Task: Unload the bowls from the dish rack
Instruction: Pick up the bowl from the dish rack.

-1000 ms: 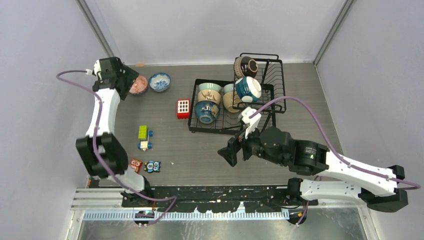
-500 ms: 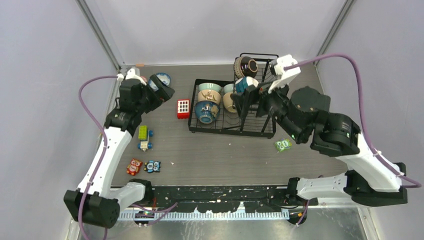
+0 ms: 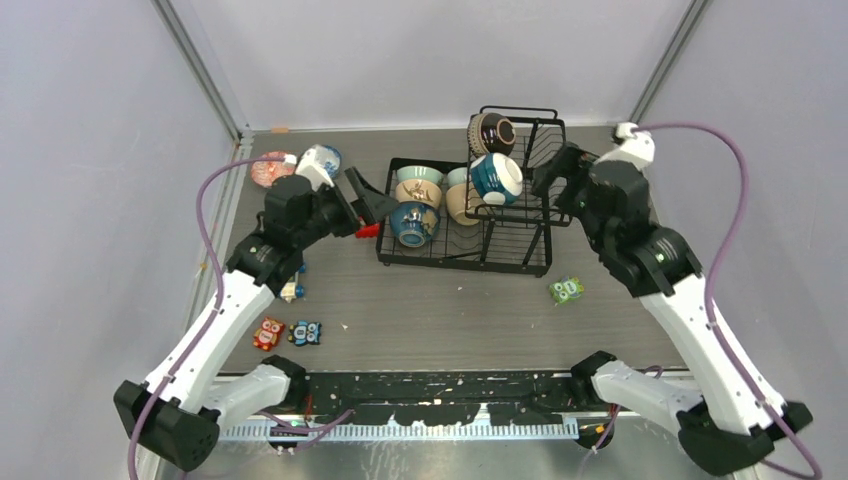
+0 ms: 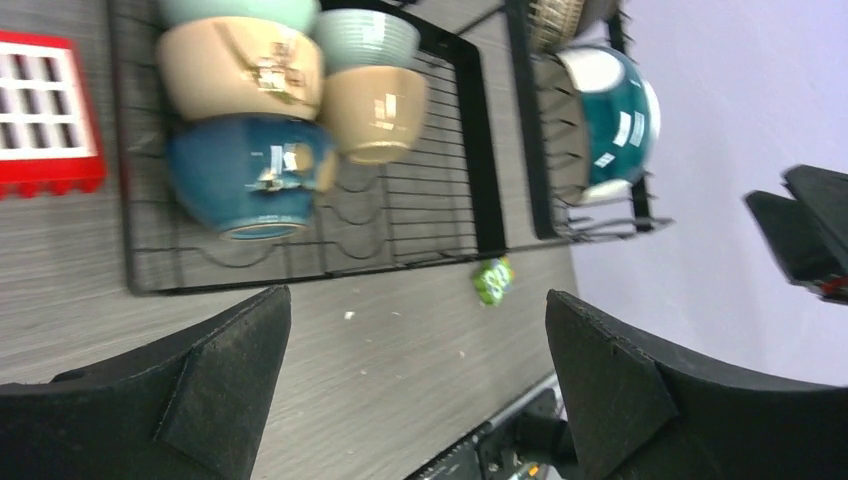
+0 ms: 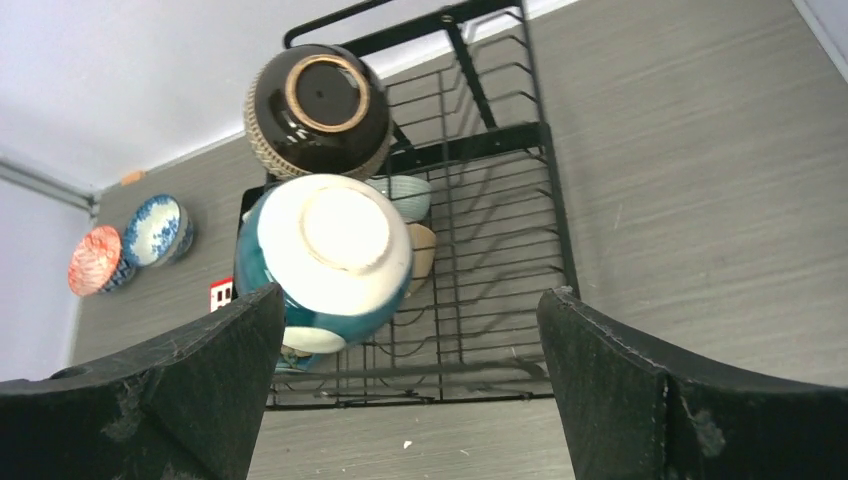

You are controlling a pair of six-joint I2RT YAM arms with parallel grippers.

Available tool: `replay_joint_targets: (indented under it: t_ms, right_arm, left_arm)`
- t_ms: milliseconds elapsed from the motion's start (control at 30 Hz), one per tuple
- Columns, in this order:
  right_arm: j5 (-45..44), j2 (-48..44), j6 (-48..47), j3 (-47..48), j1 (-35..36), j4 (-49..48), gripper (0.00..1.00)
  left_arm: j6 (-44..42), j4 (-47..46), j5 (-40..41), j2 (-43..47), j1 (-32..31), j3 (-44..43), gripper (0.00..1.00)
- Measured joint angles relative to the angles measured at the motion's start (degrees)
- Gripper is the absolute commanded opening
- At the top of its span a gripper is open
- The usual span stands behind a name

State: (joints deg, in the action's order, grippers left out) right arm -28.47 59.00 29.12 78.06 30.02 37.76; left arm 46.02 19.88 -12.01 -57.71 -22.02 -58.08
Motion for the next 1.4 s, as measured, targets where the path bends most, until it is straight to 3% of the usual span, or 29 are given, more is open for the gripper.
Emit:
replay_joint_targets:
  t_ms: [133, 433, 767, 1400]
  right_arm:
    - [-0.72, -8.76, 4.90, -5.88, -2.36, -0.20, 0.99]
    - [-4.55, -21.68, 10.80, -9.60, -2.54, -0.46, 1.00]
    - [1.18, -34.69, 13.88, -24.87, -2.56, -1.95, 0.99]
    - [5.77, -36.89, 14.19, -28.20, -2.56, -3.89, 0.99]
  left_arm:
    - [2.08, -3.87, -0.83, -1.86, -5.27, -1.62, 1.00]
    - [12.59, -19.96, -5.27, -11.85, -8.55, -3.17, 0.97]
    - [20.76, -31.04, -9.22, -21.35, -13.38, -5.16, 0.90]
    - [25.20, -36.44, -12.72, -29.42, -13.60, -9.22, 0.82]
